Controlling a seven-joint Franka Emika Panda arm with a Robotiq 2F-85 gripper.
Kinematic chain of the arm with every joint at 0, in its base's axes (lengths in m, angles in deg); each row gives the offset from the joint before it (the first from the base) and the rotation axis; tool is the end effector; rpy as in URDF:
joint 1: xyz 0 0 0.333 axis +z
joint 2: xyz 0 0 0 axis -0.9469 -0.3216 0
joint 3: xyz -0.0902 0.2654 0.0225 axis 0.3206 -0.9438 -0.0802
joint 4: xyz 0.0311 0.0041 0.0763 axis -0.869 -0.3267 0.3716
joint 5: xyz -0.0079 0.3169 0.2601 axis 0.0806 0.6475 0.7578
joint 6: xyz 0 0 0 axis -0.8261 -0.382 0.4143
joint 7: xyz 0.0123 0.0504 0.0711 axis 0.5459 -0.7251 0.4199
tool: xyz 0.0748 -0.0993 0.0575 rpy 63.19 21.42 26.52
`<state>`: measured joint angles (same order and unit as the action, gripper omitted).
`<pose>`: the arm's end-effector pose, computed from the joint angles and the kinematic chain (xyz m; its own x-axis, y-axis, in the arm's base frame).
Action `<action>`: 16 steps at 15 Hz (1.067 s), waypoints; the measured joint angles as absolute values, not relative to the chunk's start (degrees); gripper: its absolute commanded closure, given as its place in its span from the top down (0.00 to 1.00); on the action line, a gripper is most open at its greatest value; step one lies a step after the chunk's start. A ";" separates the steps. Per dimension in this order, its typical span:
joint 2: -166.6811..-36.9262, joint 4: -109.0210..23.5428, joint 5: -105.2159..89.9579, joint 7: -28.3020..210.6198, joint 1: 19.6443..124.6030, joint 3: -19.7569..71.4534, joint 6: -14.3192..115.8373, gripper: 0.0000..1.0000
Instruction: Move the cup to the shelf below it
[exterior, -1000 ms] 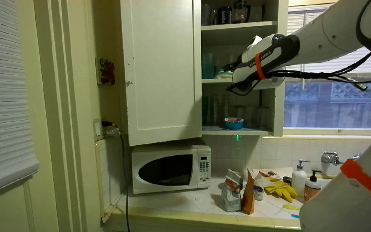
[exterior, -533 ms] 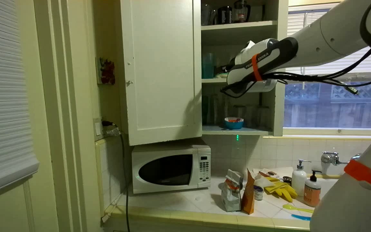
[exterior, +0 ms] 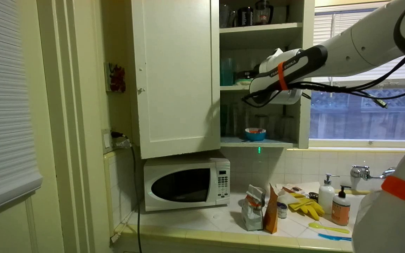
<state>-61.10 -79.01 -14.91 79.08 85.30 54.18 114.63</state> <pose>0.4858 -0.1921 0.6647 0.0001 0.0808 0.9967 -0.2224 -0.9718 0.0788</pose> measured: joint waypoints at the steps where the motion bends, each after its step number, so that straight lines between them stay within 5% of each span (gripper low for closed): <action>1: -61.08 -78.86 -15.07 79.08 86.77 55.53 114.69 1.00; 16: -64.61 -75.11 -14.96 79.40 93.27 61.64 114.05 1.00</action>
<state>-64.61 -75.11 -14.96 79.40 93.27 61.64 114.05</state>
